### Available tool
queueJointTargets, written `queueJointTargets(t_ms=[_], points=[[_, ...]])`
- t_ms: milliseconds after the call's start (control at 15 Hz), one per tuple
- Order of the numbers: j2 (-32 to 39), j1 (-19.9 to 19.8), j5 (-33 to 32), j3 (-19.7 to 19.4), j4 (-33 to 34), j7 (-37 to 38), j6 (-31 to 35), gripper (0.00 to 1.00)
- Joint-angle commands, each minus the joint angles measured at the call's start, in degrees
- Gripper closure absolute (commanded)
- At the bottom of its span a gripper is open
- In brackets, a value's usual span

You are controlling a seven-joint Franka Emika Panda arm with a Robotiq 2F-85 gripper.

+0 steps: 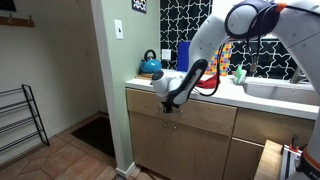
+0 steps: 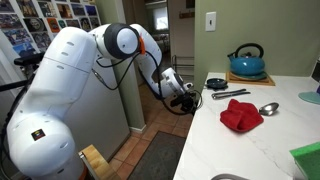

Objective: Open the left drawer fully

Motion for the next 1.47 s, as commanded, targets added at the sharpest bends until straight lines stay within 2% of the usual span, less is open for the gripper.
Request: queueJointTargets(t_ms=[0, 600, 933, 1000, 1067, 1400], points=[[-2.73, 1.84, 6.62, 3.5, -5.02, -4.19, -1.87, 0.96], [-3.76, 7.21, 12.02, 5.02, -4.91, -3.17, -8.72, 0.96], [-3.36, 12.94, 13.65, 5.23, -3.27, 2.36, -12.24, 0.96], [-3.56, 13.79, 14.2, 5.5, -3.13, 3.2, -12.89, 0.73], [-3.75, 14.99, 13.59, 5.19, -3.07, 4.85, -13.29, 0.57], [-6.66, 19.05, 13.06, 5.49, -4.21, 8.55, -16.36, 0.23]])
